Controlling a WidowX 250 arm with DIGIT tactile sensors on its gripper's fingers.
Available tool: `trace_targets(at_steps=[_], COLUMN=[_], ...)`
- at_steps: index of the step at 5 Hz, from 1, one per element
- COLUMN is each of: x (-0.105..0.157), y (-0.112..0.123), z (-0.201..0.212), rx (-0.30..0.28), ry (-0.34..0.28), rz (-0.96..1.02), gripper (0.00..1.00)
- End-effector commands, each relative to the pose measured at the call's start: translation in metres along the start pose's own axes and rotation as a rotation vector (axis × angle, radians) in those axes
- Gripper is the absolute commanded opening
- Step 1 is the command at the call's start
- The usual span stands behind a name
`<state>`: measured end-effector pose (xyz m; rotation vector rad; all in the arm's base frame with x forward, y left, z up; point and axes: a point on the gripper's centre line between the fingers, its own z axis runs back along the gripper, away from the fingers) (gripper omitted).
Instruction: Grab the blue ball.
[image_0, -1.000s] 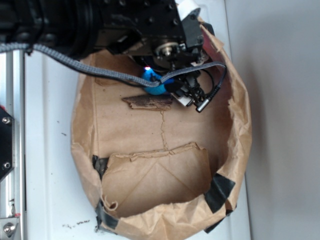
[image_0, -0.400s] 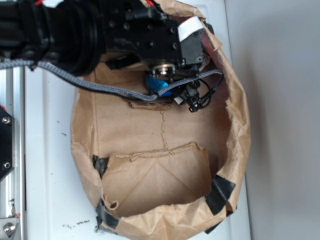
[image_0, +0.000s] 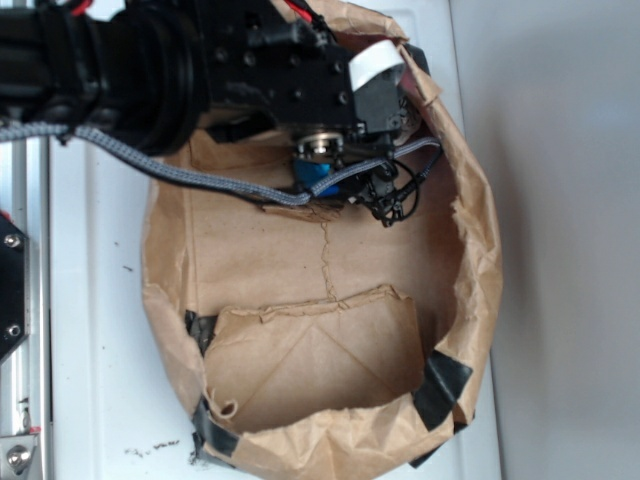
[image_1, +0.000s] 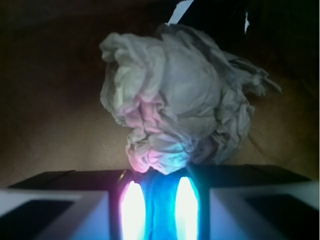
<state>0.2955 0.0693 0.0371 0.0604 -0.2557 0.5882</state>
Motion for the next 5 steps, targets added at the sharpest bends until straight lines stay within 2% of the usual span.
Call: trace_targets(at_steps=[1,2,3,4,5], x=[0.008,-0.017,-0.021,-0.015,-0.016], y=[-0.001,-0.031,-0.025,-0.014,-0.015], z=[0.055,0.111,0.165,0.197,0.189], rx=[-0.140,-0.293,-0.351,-0.360,-0.308], ry=[-0.003,-0.113,-0.114,-0.099,-0.085], rz=[0.001,0.056,0.043,0.048,0.036], gripper=[0.00,0.00,0.00,0.00,0.00])
